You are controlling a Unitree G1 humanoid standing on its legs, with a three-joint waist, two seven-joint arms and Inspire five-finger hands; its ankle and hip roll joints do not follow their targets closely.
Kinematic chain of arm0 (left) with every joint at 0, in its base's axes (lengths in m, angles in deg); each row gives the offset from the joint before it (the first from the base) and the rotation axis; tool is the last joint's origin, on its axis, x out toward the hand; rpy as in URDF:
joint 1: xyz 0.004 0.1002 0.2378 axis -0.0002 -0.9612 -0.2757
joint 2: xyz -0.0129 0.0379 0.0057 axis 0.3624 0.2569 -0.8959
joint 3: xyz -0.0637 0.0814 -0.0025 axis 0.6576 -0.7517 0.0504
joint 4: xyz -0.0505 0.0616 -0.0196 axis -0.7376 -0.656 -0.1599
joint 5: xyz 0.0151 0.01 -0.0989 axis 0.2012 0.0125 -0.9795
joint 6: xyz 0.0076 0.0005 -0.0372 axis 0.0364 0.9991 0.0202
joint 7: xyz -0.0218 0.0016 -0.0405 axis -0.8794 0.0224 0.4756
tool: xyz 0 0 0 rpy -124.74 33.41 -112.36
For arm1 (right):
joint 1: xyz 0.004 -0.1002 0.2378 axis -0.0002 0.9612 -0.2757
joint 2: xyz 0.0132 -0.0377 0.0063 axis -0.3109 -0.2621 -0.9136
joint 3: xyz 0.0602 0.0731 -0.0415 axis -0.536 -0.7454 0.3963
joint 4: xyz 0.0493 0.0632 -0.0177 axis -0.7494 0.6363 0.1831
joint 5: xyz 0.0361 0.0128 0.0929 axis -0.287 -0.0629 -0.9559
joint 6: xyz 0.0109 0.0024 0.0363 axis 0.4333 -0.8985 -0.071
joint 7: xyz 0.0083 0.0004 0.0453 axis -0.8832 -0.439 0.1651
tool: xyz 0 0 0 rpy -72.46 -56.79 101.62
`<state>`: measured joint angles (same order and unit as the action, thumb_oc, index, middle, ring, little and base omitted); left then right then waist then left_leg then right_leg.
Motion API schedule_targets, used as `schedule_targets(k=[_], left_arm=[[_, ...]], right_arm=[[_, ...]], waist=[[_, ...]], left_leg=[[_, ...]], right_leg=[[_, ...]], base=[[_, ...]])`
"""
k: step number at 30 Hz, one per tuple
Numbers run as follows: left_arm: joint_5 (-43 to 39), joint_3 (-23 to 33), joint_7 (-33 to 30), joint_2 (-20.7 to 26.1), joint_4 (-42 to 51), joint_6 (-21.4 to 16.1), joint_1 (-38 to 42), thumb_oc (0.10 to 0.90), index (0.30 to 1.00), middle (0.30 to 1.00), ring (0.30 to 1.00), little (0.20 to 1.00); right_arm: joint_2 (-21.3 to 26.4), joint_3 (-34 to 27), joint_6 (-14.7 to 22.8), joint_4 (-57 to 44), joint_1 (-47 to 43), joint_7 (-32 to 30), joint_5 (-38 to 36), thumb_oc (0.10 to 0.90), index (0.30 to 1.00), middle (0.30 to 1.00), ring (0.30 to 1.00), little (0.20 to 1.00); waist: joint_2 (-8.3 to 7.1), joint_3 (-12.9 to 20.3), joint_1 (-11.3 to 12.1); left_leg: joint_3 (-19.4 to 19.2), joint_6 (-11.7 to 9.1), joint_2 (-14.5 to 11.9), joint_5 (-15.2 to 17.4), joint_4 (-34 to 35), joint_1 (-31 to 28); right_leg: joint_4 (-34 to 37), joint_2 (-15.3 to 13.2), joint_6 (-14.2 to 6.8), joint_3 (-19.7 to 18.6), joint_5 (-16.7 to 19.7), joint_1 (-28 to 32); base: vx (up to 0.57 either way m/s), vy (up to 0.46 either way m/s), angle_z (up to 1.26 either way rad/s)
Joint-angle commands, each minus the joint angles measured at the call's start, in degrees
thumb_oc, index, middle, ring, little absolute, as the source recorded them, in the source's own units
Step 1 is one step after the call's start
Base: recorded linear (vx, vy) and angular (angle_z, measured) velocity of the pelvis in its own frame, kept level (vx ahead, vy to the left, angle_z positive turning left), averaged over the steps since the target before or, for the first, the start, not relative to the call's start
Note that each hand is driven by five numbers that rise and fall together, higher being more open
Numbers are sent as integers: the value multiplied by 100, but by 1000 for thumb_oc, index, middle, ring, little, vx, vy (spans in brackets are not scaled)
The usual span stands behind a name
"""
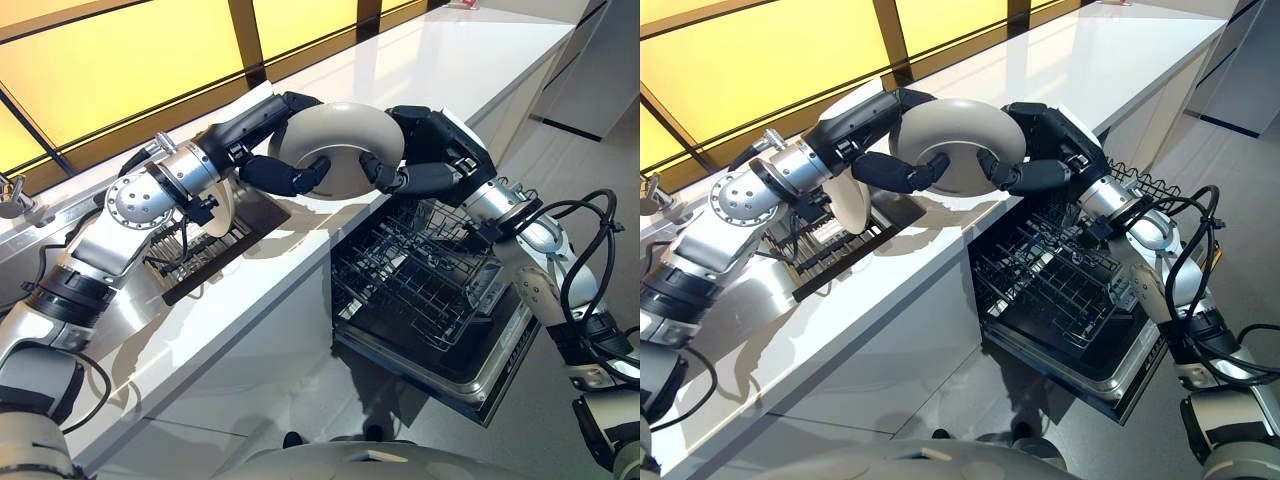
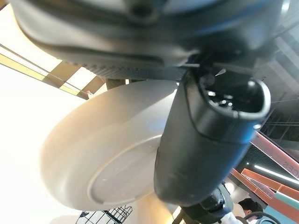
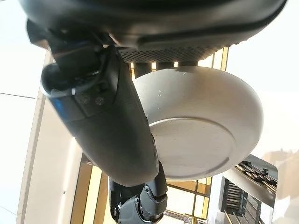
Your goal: Pick up plates and place into dishwasher.
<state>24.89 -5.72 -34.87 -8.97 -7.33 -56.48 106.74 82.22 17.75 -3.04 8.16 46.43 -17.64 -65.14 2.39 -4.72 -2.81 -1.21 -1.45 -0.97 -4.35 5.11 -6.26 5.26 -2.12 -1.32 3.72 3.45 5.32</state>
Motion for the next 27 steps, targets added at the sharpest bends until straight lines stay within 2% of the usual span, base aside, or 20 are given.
schedule_targets(k=[1, 4, 5, 6, 7, 16, 27], left_arm=[[-74, 294, -415, 111, -424, -581, 688, 100, 300, 300, 300, 200], [-28, 282, -466, 105, -342, -520, 733, 100, 300, 300, 300, 200], [-27, 282, -474, 114, -336, -515, 742, 130, 326, 326, 326, 230], [-24, 296, -494, 126, -329, -523, 732, 245, 425, 425, 425, 345], [-33, 331, -515, 150, -325, -541, 713, 800, 900, 900, 900, 900], [-39, 491, -669, 345, -332, -693, 725, 800, 900, 900, 900, 900], [-444, 1458, -691, 737, -305, -708, 44, 800, 900, 900, 900, 900]], right_arm=[[-217, -518, 641, -5, -886, -134, -528, 100, 300, 300, 300, 200], [-235, -523, 643, 58, -875, -204, -486, 100, 300, 300, 300, 200], [-236, -527, 639, 66, -876, -217, -471, 100, 300, 300, 300, 200], [-232, -541, 635, 59, -859, -224, -479, 100, 300, 300, 300, 200], [-228, -576, 618, 36, -832, -235, -470, 100, 300, 300, 300, 200], [-158, -626, 639, 82, -819, -329, -324, 100, 300, 300, 300, 200], [100, -1014, 697, 174, -520, -410, -142, 100, 300, 300, 300, 200]], waist=[[-224, 580, 76], [-220, 582, 81], [-218, 584, 83], [-217, 583, 85], [-212, 584, 90], [-202, 573, 116], [-190, 587, 215]], left_leg=[[-20, 294, 387, 562, -11, -72], [15, 291, 394, 556, -11, -58], [17, 290, 394, 554, -11, -56], [18, 289, 394, 552, -11, -54], [21, 287, 393, 552, -11, -55], [33, 277, 392, 539, -11, -52], [64, 254, 386, 526, -11, -42]], right_leg=[[-26, 147, -219, -109, -58, 44], [-26, 149, -220, -105, -57, 31], [-26, 148, -222, -102, -55, 29], [-26, 146, -223, -101, -55, 29], [-26, 145, -224, -98, -57, 31], [-26, 134, -230, -80, -51, 35], [-26, 116, -224, -9, -76, 50]], base=[[0, 0, 0], [0, 0, 0], [0, 0, 0], [0, 0, 0], [0, 0, 0], [0, 0, 0], [0, 0, 0]])
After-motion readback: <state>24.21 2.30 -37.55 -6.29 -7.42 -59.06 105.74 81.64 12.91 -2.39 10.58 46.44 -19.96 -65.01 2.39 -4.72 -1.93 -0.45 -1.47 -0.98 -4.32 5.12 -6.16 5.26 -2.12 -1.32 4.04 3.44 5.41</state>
